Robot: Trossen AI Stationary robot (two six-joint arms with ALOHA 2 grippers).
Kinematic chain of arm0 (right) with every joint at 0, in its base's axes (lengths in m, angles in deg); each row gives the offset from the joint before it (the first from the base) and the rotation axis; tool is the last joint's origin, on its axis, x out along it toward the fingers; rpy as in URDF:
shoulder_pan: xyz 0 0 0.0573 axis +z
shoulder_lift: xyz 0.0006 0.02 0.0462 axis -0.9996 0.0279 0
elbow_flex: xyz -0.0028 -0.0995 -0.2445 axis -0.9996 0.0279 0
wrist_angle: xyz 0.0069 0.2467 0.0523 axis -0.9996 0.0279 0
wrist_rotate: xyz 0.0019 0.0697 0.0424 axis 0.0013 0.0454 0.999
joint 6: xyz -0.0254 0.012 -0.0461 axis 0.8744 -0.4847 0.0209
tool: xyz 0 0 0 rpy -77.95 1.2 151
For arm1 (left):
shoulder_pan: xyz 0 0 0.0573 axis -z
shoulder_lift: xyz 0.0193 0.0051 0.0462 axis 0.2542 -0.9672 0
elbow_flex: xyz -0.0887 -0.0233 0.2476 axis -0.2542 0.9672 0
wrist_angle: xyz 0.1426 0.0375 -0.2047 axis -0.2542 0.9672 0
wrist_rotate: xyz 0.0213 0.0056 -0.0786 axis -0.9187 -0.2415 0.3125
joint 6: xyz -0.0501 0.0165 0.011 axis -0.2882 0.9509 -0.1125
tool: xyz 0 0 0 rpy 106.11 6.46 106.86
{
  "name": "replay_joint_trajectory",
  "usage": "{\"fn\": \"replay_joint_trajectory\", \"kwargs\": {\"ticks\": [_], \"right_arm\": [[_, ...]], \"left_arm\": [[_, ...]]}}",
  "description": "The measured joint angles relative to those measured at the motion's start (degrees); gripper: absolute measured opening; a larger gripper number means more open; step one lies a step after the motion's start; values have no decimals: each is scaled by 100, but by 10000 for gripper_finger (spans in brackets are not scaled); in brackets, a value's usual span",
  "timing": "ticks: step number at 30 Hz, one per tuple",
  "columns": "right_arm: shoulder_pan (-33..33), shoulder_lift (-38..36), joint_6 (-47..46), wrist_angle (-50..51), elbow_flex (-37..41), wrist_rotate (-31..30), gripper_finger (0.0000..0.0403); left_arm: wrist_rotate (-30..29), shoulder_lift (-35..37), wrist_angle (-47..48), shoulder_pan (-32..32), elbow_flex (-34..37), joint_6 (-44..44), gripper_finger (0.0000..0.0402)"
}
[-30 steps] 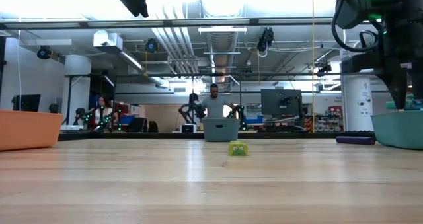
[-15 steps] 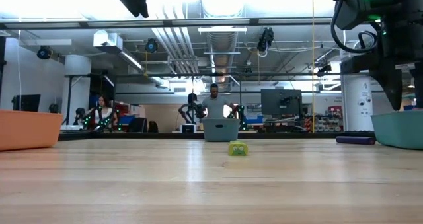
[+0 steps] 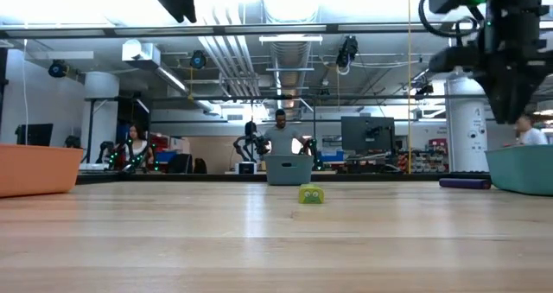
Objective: Sort blocks
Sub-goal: Put the violet block into the orange bin
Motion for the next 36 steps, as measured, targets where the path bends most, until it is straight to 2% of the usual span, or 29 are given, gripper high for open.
{"fn": "replay_joint_trajectory", "kwargs": {"ticks": [5, 12, 18, 27, 31, 36], "right_arm": [[-31, 2, 366, 2, -283, -182, 11], [-317, 4, 1127, 1, -645, -291, 12], [-756, 4, 2037, -117, -807, -294, 12], [-1562, 15, 3545, -906, -893, -157, 12], [-1858, 166, 4004, -1052, -897, 76, 12], [-2074, 715, 4824, -1026, -1102, 224, 12]], "left_arm": [[48, -1, -76, -3, 0, 0, 151], [316, -2, -255, -5, 1, 86, 151], [598, -2, -443, -5, 2, 240, 151], [1177, -2, -697, -5, 2, 477, 151], [1202, -2, -765, -5, 2, 479, 151], [1209, -2, -920, -6, 2, 478, 151]]}}
